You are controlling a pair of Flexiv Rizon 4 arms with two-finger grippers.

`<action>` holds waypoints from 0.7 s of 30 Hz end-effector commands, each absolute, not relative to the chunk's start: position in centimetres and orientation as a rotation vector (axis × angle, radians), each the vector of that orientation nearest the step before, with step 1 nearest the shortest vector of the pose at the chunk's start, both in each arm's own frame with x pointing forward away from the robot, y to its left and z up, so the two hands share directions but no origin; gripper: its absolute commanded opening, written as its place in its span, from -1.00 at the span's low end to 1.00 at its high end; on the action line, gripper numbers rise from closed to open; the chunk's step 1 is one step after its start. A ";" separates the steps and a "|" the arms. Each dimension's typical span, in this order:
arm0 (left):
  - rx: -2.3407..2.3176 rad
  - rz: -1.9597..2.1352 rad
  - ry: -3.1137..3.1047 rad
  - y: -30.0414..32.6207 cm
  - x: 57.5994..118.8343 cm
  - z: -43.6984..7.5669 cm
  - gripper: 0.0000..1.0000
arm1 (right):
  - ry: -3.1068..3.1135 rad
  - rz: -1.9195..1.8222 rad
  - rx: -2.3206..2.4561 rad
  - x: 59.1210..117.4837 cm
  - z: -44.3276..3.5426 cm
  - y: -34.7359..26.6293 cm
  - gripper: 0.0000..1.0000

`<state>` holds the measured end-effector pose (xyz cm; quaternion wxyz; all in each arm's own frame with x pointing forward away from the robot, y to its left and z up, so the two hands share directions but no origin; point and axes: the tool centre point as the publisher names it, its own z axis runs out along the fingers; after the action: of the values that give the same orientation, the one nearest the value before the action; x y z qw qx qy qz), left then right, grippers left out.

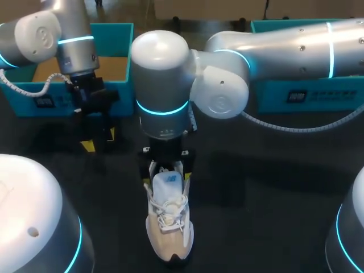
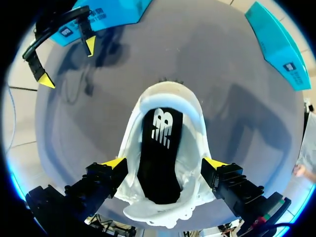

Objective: Take the shoe out of the shoebox, open the shoe tongue, remove and reinsert the insole, then place the shoe into the shoebox

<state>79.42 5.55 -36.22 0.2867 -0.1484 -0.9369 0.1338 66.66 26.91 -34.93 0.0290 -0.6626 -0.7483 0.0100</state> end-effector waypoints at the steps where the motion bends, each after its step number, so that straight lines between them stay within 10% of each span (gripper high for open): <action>1: -0.404 0.348 -2.493 5.2 79.9 -36.4 1.00 | -2.301 0.016 -2.063 65.6 -34.7 26.5 1.00; 21: -0.438 0.352 -2.496 4.6 79.9 -35.7 1.00 | -2.279 0.098 -2.108 63.4 -33.2 27.0 1.00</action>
<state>79.93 4.61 -35.92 0.2879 -0.1622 -0.9343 0.1336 63.85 26.91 -33.12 0.0206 -0.6780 -0.7340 0.0326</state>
